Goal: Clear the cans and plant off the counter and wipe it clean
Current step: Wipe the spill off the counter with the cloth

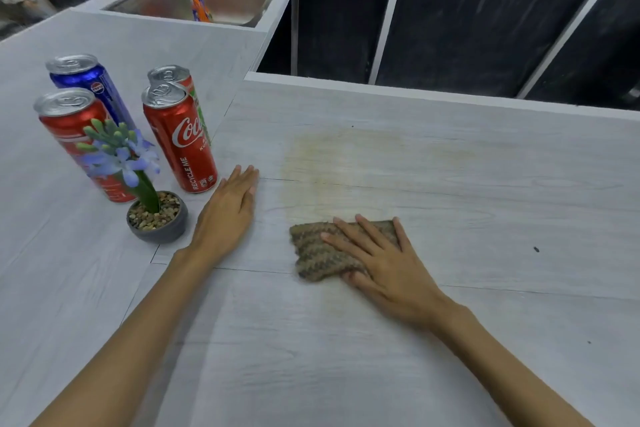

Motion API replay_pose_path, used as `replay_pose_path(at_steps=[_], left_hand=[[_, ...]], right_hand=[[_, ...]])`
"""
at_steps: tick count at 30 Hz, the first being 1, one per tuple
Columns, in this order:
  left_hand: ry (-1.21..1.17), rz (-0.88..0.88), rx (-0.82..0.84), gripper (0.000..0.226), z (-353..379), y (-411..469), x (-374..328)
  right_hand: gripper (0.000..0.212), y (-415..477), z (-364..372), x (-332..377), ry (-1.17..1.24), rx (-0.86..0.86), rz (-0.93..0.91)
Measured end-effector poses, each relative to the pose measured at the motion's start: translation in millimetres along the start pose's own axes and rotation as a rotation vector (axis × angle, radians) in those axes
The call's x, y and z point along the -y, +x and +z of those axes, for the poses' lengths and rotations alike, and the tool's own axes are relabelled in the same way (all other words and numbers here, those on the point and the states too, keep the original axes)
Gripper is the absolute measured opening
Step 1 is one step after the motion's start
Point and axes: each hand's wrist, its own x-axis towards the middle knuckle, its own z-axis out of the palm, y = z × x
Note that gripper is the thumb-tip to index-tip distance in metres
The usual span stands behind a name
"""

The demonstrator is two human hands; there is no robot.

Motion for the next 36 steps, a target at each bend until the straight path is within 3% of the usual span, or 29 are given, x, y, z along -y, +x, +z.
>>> replay_pose_path(at_steps=[5,8,12,17,21,25,30,33,36], left_hand=[[0.005,0.046,0.102,0.045,-19,-48,6],[0.007,0.045,0.109,0.046,-23,-73,14],[-0.022,0.058,0.106,0.045,-22,-86,19],[0.097,0.114,0.128,0.060,-17,-95,18],[0.133,0.152,0.129,0.051,-17,-99,18],[0.096,0.132,0.151,0.048,-19,-100,15],[0.051,0.117,0.200,0.048,-22,-100,12],[0.083,0.123,0.214,0.048,-22,-99,13],[0.108,0.125,0.257,0.050,-22,-103,9]], right_hand=[[0.049,35,-19,-48,0.020,0.004,0.295],[0.051,90,-18,-27,0.062,-0.008,0.411],[0.052,80,1,48,0.027,-0.006,0.311],[0.057,-40,23,96,0.021,-0.052,0.162],[0.054,-67,11,43,0.019,-0.063,0.438],[0.052,-12,7,36,0.023,-0.113,0.707],[0.054,19,26,115,0.003,-0.102,0.525],[0.066,-21,31,144,0.001,-0.101,0.426],[0.058,-84,35,128,0.017,-0.107,0.437]])
